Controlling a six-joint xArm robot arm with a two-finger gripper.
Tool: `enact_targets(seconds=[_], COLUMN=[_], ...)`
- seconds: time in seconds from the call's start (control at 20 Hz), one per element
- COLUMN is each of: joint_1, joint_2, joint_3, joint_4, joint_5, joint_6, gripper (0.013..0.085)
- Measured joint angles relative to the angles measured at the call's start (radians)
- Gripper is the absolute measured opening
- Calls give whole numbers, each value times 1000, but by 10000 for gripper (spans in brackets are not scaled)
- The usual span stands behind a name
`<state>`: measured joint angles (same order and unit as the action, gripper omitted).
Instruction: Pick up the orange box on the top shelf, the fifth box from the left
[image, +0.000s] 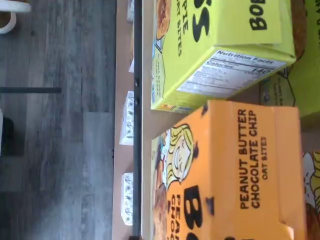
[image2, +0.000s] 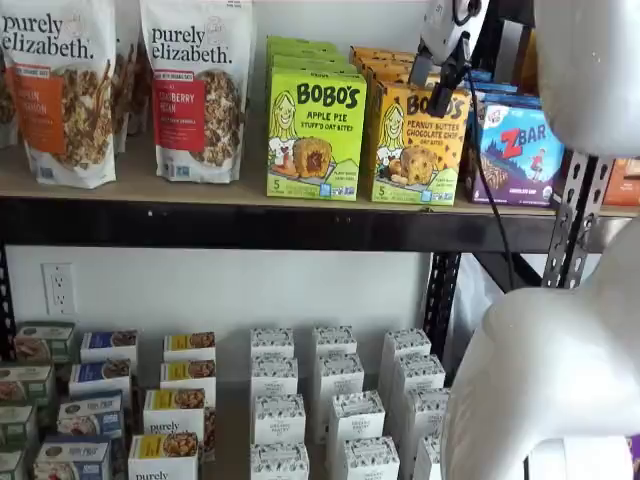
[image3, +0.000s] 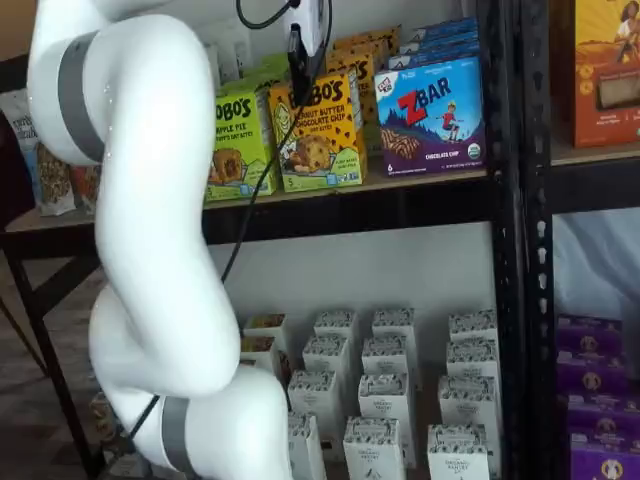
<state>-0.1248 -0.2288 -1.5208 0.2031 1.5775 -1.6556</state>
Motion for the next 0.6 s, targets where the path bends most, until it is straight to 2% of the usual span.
enact_targets(seconds=[0.6], joint_1=[43], joint_2=[16], joint_3=[-3], joint_4=[-41], joint_5=[43], joint_6=[34], gripper=[850])
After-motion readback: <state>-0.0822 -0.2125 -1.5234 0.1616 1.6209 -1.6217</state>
